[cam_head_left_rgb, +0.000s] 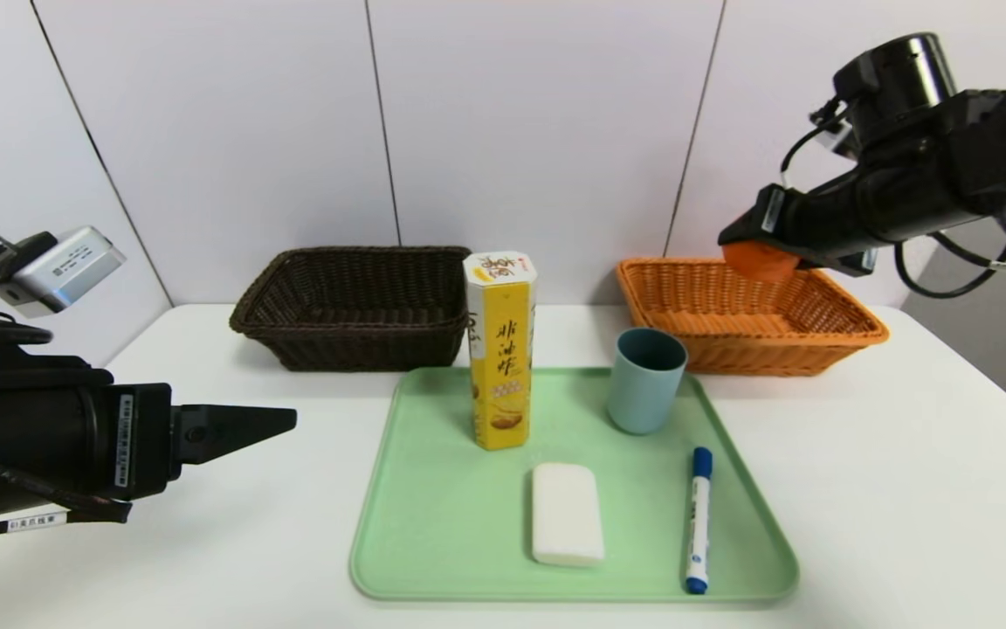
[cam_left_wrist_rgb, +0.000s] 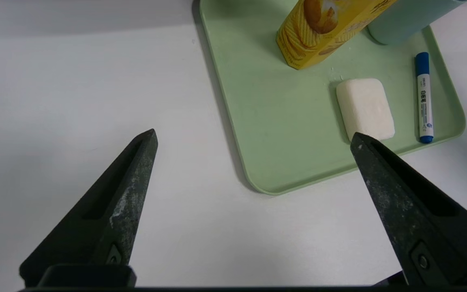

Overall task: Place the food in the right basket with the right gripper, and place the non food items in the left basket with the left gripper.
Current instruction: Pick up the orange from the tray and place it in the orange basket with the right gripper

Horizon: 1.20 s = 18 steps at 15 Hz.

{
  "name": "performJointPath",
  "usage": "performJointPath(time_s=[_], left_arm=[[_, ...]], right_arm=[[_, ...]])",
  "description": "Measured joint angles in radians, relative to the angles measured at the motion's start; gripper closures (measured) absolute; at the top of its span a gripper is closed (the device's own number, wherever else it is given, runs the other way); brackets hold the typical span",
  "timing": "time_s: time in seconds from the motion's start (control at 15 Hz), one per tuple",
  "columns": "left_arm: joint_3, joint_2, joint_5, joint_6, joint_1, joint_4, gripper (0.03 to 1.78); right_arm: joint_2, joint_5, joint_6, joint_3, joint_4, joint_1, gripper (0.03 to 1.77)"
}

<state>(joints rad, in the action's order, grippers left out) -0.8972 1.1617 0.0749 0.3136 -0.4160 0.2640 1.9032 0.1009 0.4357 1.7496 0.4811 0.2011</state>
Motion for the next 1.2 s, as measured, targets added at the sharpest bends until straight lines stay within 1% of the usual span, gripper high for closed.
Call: performJointPath(time_s=[0.13, 0.33, 0.6, 0.87, 0.93, 1.07, 1.2], left_arm=[[0.0, 0.001, 0.0, 0.0, -0.004, 0.0, 0.12], [0.003, 0.001, 0.0, 0.0, -0.006, 0.0, 0.12], [0.004, 0.001, -0.001, 0.002, -0.007, 0.0, 0.12], [0.006, 0.001, -0.001, 0.001, -0.006, 0.0, 0.12], [0.006, 0.001, -0.002, 0.003, -0.006, 0.0, 0.12], [0.007, 0.001, -0.001, 0.003, -0.006, 0.0, 0.12], [0.007, 0.002, -0.001, 0.001, -0.006, 0.0, 0.12]], right_arm=[[0.096, 0.029, -0.023, 0.006, -0.089, -0.015, 0.64], [0.222, 0.042, -0.025, 0.034, -0.212, -0.046, 0.64], [0.329, 0.043, -0.023, 0.102, -0.225, -0.063, 0.64], [0.387, 0.043, -0.027, 0.152, -0.22, -0.07, 0.64], [0.395, 0.043, -0.027, 0.156, -0.222, -0.07, 0.55], [0.405, 0.047, -0.023, 0.17, -0.221, -0.072, 0.45], [0.409, 0.093, -0.029, 0.174, -0.214, -0.071, 0.37]])
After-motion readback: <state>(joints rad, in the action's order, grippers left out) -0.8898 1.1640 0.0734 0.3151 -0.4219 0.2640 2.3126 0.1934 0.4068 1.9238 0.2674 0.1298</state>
